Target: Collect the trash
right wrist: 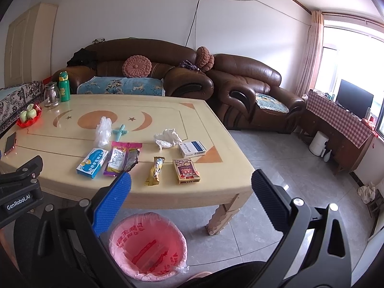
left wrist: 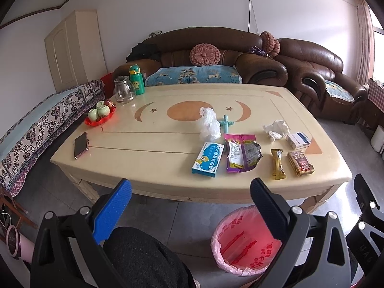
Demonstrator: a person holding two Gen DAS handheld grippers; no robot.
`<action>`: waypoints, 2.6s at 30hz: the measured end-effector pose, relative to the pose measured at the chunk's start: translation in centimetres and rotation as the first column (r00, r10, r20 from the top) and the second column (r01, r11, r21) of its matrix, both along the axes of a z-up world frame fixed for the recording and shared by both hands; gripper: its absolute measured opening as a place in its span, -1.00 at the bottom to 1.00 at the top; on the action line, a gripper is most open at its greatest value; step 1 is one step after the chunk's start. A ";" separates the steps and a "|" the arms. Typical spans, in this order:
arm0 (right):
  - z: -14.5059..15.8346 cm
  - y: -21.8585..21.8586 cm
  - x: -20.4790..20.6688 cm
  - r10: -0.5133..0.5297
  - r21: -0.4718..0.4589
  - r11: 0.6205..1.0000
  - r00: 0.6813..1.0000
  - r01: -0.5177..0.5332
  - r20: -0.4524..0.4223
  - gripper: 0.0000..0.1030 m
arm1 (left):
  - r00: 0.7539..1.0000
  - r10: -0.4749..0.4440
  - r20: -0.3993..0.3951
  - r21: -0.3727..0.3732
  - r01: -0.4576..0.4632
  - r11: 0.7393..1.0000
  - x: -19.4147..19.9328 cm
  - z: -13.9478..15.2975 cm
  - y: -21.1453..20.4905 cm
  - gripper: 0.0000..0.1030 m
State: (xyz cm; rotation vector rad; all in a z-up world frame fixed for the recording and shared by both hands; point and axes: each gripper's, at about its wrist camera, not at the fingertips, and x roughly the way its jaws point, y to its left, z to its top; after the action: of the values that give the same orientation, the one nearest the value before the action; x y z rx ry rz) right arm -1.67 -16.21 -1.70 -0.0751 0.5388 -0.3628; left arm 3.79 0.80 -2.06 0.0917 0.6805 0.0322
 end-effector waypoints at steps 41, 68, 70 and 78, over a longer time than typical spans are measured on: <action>-5.9 -3.3 8.3 0.092 0.052 0.995 0.990 -0.087 -0.106 0.91 | 0.988 -0.066 -0.139 0.055 0.075 0.996 10.4 -6.4 -0.7 0.88; -16.7 -1.3 20.1 0.243 0.101 0.968 0.956 -0.229 -0.167 0.73 | 0.900 -0.267 -0.344 -0.003 0.283 0.959 25.0 -19.4 -0.6 0.88; -17.1 -1.1 20.5 0.246 0.097 0.968 0.954 -0.233 -0.173 0.73 | 0.901 -0.270 -0.340 0.032 0.298 0.954 25.3 -19.7 -1.0 0.88; -18.0 -1.7 22.1 0.241 0.135 0.966 0.955 -0.219 -0.175 0.73 | 0.884 -0.290 -0.366 -0.049 0.293 0.955 26.7 -20.0 -0.9 0.88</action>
State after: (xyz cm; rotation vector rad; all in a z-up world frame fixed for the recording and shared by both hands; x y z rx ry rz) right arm 20.42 -17.95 -19.74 -0.0618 0.7310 -0.0961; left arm 30.47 -0.08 -22.09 0.2114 1.0388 -0.2801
